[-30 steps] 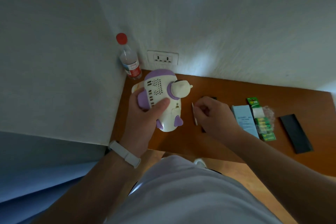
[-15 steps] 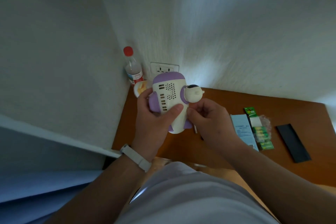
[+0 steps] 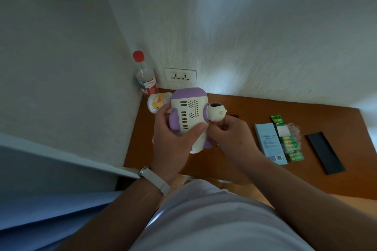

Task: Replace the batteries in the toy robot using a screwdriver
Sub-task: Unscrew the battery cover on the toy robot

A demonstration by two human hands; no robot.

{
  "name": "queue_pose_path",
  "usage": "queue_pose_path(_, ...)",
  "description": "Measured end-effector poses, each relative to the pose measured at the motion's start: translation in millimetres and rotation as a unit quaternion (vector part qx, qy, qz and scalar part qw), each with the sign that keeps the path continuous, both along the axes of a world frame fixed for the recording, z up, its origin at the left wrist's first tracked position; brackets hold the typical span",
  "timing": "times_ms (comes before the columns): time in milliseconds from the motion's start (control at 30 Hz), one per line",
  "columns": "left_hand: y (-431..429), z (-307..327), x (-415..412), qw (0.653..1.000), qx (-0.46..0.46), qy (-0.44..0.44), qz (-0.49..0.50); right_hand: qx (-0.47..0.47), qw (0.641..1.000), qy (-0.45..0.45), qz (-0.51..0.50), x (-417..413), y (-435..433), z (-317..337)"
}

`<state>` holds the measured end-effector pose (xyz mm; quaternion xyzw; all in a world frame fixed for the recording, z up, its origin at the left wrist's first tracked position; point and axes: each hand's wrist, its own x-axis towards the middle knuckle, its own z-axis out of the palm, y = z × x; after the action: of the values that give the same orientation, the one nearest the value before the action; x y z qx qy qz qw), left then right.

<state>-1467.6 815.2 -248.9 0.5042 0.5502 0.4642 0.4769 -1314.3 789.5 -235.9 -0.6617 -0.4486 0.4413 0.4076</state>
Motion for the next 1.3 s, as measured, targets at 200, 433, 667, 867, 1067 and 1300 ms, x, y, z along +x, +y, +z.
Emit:
queue_pose_path(200, 0, -5, 0, 0.998, -0.041, -0.037, -0.010, -0.036, 0.999, 0.010, -0.002, 2, 3, -4)
queue_pose_path(433, 9, -11, -2, 0.993, -0.088, -0.081, -0.011, -0.039, 0.999, 0.008, 0.008, 4, 7, -11)
queue_pose_path(667, 17, -16, 2, 0.985, -0.137, -0.101, -0.035, -0.042, 0.999, 0.014, -0.001, 17, 4, -19)
queue_pose_path(867, 23, -21, 14, 0.974, -0.181, -0.121, -0.059, -0.087, 0.993, -0.025, -0.074, 56, -14, -53)
queue_pose_path(1067, 22, -25, 27, 0.973, -0.194, -0.106, -0.067, -0.171, 0.966, -0.154, -0.118, 112, -27, -123)
queue_pose_path(1300, 11, -25, 31, 0.980, -0.174, -0.072, -0.062, -0.245, 0.946, -0.189, -0.097, 134, -21, -163)
